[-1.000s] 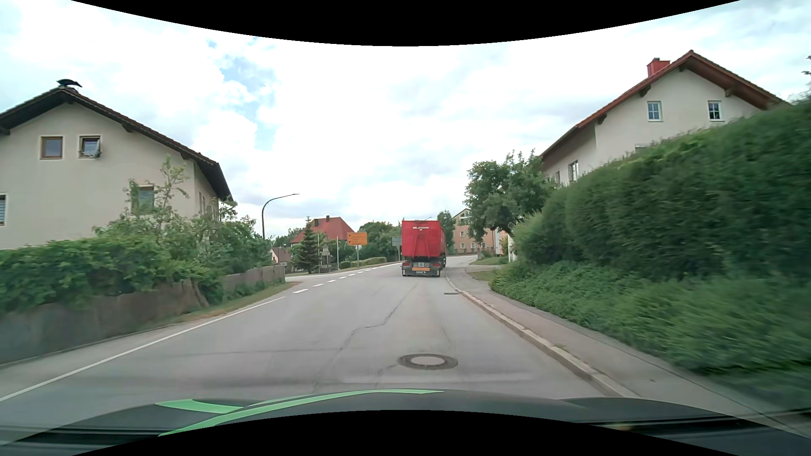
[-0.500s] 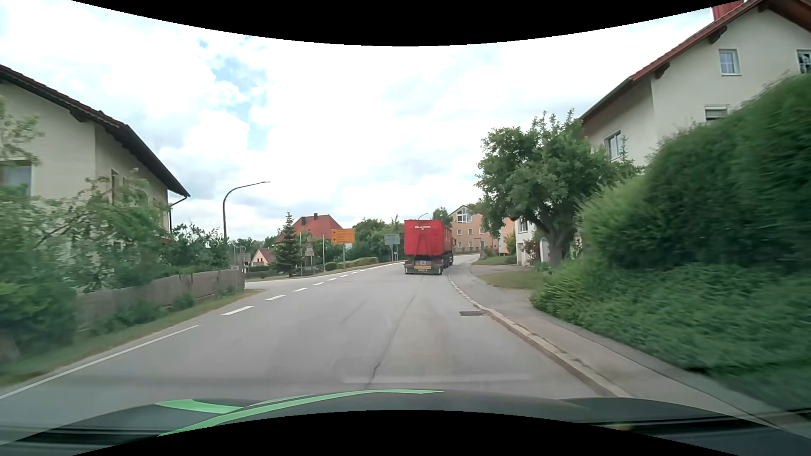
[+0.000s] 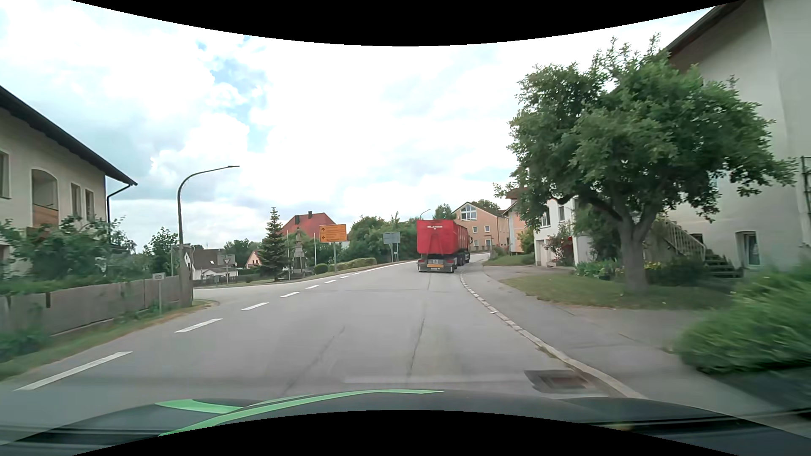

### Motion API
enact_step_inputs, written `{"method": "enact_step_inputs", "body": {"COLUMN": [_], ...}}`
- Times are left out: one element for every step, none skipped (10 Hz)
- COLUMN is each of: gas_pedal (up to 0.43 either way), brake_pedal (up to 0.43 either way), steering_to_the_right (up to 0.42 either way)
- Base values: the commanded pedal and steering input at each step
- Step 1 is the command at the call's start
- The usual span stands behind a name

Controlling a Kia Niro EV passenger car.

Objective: Follow the waypoints while adhering to traffic rules and regulations

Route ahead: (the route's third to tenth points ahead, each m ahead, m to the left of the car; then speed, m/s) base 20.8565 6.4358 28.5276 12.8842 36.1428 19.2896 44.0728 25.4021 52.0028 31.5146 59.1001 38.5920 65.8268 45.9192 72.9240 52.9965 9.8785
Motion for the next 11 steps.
{"method": "enact_step_inputs", "body": {"gas_pedal": [0.000, 0.000, 0.000, 0.000, 0.000, 0.000, 0.000, 0.000, 0.000, 0.000, 0.000], "brake_pedal": [0.104, 0.085, 0.079, 0.067, 0.006, 0.000, 0.000, 0.000, 0.000, 0.000, 0.000], "steering_to_the_right": [-0.045, -0.063, -0.081, -0.097, -0.109, -0.117, -0.123, -0.128, -0.134, -0.140, -0.149]}}
